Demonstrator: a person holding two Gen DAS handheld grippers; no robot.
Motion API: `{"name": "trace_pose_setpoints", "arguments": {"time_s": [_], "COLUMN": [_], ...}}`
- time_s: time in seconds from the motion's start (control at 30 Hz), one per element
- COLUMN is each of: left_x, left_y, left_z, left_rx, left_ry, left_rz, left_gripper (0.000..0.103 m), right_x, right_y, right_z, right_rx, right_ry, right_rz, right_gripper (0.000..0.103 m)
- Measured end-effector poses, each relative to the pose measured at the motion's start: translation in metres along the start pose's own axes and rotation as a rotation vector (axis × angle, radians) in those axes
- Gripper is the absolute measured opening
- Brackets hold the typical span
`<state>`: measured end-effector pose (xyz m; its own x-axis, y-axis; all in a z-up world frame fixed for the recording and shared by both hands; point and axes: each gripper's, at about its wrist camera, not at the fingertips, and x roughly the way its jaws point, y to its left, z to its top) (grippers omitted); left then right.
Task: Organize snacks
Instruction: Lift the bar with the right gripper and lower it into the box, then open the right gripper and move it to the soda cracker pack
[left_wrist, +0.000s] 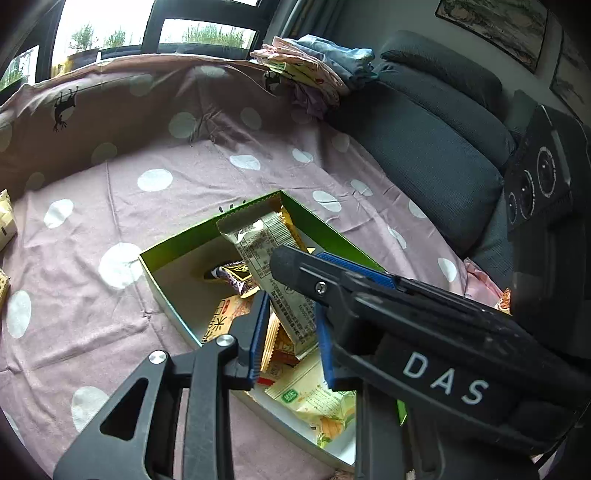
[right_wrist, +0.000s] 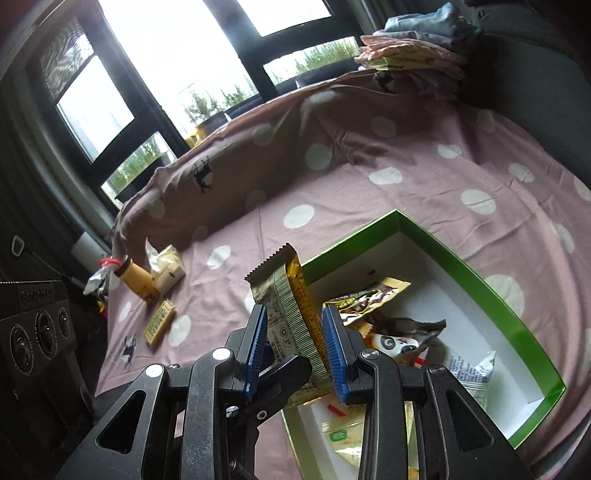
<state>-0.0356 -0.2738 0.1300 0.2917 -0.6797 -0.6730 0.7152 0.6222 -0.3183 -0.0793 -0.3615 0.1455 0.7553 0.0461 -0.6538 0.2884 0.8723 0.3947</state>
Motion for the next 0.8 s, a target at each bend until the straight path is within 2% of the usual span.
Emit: {"name": "trace_pose_setpoints", "arguments": {"time_s": [0.17, 0.3, 0.37, 0.4, 0.47, 0.63, 0.7, 0.77, 0.8], "left_x": [0.019, 0.007, -0.005, -0.013, -0.031, -0.091, -0.116, -0.132, -0.137], "left_y": [0.006, 0.017, 0.028, 0.036, 0.057, 0.150, 0.193, 0.237, 0.257], "left_z": [-0.003, -0.003, -0.003, -0.003, -0.005, -0.011, -0.019, -0.032, -0.039], "left_rx": [-0.057, -0.099, -0.105, -0.113, -0.133, -0.274, -0.336, -0.397, -0.436], "left_ry": [0.048, 0.013, -0.008, -0.016, -0.041, -0.098, -0.120, -0.111, -0.112], "left_rz": [-0.036, 0.000, 0.034, 0.058, 0.107, 0.327, 0.450, 0.544, 0.566], "left_gripper": [0.024, 0.028, 0.034, 0.043, 0.056, 0.068, 0.080, 0.081, 0.081], "right_x": [0.012, 0.017, 0.016, 0.015, 0.015, 0.032, 0.051, 0.078, 0.094], "right_y": [-0.021, -0.020, -0.016, -0.012, -0.001, 0.043, 0.066, 0.095, 0.112], "right_z": [0.000, 0.001, 0.001, 0.002, 0.002, 0.002, 0.001, -0.003, -0.006], "right_rx": [0.047, 0.057, 0.069, 0.071, 0.061, 0.054, 0.062, 0.061, 0.056], "right_ry": [0.057, 0.058, 0.045, 0.032, 0.001, 0.006, 0.035, 0.087, 0.118], "right_rz": [-0.065, -0.087, -0.078, -0.069, -0.028, 0.077, 0.133, 0.208, 0.241], "right_gripper": [0.035, 0.035, 0.043, 0.046, 0.061, 0.067, 0.068, 0.069, 0.069]}}
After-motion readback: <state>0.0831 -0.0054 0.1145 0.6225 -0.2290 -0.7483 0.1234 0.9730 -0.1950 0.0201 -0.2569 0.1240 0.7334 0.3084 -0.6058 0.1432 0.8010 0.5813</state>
